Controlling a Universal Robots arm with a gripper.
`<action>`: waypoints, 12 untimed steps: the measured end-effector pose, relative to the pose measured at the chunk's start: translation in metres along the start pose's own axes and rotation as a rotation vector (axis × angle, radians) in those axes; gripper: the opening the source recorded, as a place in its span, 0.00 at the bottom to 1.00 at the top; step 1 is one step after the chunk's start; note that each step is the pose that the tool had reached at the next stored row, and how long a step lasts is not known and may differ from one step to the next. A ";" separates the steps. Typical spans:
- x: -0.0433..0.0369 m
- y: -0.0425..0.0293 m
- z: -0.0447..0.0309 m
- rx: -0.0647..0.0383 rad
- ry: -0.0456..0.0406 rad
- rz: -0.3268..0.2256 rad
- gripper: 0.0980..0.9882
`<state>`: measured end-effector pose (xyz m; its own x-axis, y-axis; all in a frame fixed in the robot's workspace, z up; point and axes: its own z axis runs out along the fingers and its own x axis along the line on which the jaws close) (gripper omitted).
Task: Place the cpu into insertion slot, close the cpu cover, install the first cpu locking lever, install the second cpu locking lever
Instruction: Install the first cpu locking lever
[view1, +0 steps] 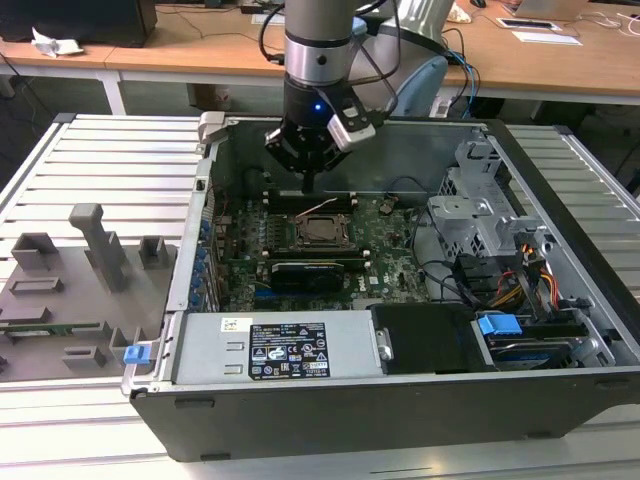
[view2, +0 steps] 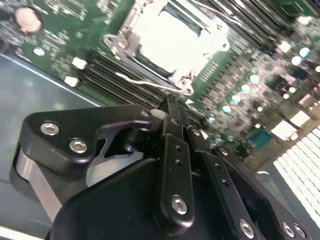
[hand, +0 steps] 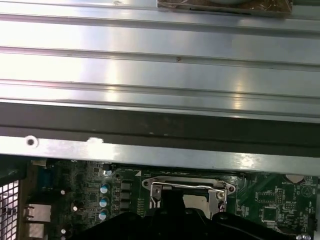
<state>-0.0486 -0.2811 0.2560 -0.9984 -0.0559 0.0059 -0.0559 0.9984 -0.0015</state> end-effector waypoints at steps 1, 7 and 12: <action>-0.0014 -0.0001 0.0003 0.000 0.0000 0.000 0.01; -0.0036 -0.0002 0.0034 -0.012 -0.0006 -0.013 0.01; -0.0063 0.0002 0.0103 -0.012 -0.0017 -0.024 0.01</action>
<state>-0.0424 -0.2806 0.2457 -0.9968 -0.0797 0.0041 -0.0796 0.9968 0.0109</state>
